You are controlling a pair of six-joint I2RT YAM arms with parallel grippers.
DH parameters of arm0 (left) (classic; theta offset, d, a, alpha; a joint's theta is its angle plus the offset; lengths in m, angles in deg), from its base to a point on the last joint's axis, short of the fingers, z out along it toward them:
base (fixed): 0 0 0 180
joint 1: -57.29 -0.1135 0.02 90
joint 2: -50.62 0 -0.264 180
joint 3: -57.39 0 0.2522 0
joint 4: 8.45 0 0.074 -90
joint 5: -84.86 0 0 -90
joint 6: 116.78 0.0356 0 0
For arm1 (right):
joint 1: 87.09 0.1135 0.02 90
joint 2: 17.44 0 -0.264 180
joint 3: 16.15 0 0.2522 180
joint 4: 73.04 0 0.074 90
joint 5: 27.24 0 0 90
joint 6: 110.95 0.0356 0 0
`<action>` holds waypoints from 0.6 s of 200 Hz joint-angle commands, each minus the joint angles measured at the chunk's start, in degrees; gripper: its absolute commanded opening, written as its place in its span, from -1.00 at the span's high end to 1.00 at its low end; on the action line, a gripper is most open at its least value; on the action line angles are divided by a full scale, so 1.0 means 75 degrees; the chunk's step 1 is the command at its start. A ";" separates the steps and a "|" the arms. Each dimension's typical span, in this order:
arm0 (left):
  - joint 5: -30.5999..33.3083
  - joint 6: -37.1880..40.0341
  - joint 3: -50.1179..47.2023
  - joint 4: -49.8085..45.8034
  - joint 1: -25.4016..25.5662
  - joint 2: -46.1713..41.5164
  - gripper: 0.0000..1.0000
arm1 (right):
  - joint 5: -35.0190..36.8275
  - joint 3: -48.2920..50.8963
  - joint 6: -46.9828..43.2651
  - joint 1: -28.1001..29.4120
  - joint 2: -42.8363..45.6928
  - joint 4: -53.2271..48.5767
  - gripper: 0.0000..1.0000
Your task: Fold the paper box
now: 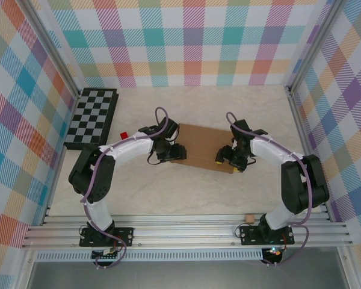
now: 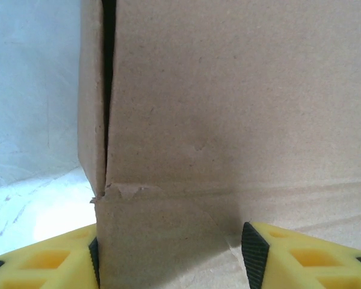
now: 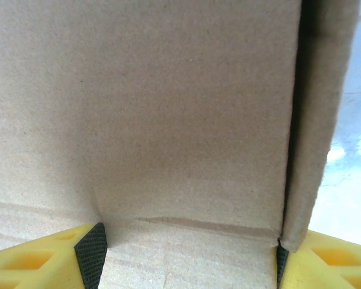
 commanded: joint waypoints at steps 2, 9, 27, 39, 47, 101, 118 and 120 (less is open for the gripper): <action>-0.0224 -0.0024 -0.0210 0.0357 0.0237 -0.0169 -0.08 | 0.0213 0.0056 -0.0258 0.0180 -0.0083 0.0249 -0.38; -0.0017 0.0108 -0.0225 0.0309 0.0260 -0.0127 -0.08 | 0.0255 0.0115 -0.0301 0.0177 -0.0112 0.0284 -0.38; 0.0399 0.0446 -0.0241 0.0146 0.0271 -0.0043 -0.15 | 0.0447 0.0171 -0.0403 0.0217 -0.0191 0.0246 -0.38; 0.0633 0.0669 -0.0213 0.0026 0.0301 0.0005 -0.23 | 0.0600 0.0184 -0.0491 0.0227 -0.0220 0.0201 -0.38; 0.0798 0.0800 -0.0207 -0.0031 0.0324 0.0016 -0.24 | 0.0699 0.0174 -0.0550 0.0233 -0.0219 0.0149 -0.38; 0.1385 0.1179 -0.0235 -0.0233 0.0342 0.0019 -0.28 | 0.1148 -0.0004 -0.0800 0.0240 -0.0098 -0.0171 -0.40; 0.1398 0.1252 -0.0220 -0.0267 0.0341 -0.0039 -0.33 | 0.1221 -0.0033 -0.0862 0.0241 -0.0060 -0.0246 -0.40; 0.1404 0.1267 -0.0214 -0.0268 0.0342 -0.0042 -0.34 | 0.1241 -0.0037 -0.0860 0.0241 -0.0052 -0.0268 -0.40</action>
